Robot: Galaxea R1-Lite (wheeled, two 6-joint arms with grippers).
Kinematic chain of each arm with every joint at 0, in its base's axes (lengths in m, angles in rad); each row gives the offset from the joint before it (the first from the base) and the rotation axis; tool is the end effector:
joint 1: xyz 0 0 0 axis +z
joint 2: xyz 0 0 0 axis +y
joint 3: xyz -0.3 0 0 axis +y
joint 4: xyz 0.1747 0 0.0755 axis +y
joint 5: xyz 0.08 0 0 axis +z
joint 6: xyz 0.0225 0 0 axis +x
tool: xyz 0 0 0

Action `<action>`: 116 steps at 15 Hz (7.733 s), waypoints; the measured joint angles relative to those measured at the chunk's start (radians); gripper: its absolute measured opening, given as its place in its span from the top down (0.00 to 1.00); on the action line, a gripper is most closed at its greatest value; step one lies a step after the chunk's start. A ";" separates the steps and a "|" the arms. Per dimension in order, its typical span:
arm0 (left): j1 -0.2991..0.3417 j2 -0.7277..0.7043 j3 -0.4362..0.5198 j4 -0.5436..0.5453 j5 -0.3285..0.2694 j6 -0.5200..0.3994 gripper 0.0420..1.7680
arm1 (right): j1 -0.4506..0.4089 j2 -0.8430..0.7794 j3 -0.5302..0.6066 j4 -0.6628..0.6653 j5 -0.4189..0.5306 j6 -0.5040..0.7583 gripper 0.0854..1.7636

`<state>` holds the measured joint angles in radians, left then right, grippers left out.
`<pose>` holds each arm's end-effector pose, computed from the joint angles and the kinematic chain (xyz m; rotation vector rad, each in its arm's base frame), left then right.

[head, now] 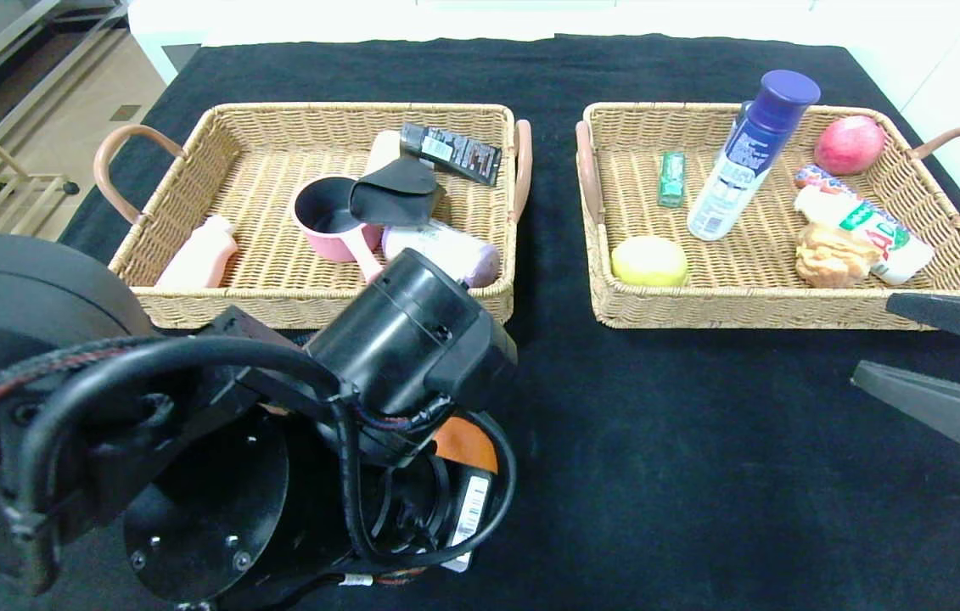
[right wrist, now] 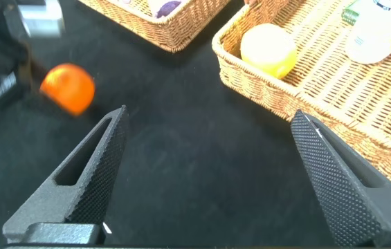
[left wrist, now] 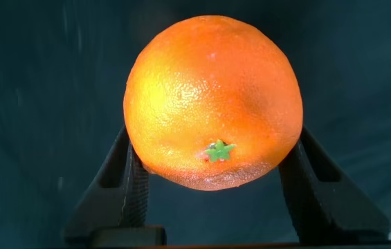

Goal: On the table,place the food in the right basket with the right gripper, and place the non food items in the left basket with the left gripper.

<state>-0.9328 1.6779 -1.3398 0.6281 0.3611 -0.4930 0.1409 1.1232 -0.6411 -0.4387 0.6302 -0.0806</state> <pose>0.1728 -0.2197 0.2284 0.1332 0.8723 -0.3148 0.1546 0.0353 0.2521 -0.0658 0.0121 0.7722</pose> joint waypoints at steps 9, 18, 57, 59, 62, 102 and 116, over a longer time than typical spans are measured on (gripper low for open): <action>-0.075 0.121 -0.250 -0.095 -0.001 0.047 0.38 | -0.028 -0.082 -0.121 0.254 -0.039 0.002 0.03; -0.131 0.345 -0.459 -0.089 -0.001 0.051 0.38 | -0.114 -0.148 -0.172 0.284 -0.047 0.005 0.03; -0.166 0.320 -0.379 -0.090 0.050 0.065 0.06 | -0.117 -0.187 -0.223 0.391 -0.042 0.089 0.03; -0.168 0.247 -0.284 -0.098 0.047 0.069 0.05 | -0.114 -0.194 -0.236 0.415 -0.046 0.089 0.03; -0.166 0.112 -0.068 -0.223 0.016 0.101 0.05 | -0.109 -0.210 -0.244 0.481 -0.044 0.088 0.03; 0.074 -0.566 0.664 -0.803 -0.208 0.453 0.03 | 0.651 0.682 -0.890 1.103 -1.080 0.758 0.03; 0.088 -0.556 0.669 -0.803 -0.209 0.452 0.03 | 0.657 0.714 -0.883 1.104 -1.086 0.758 0.19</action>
<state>-0.8451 1.1219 -0.6704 -0.1751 0.1519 -0.0409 0.7977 1.8377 -1.5245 0.6653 -0.4560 0.6777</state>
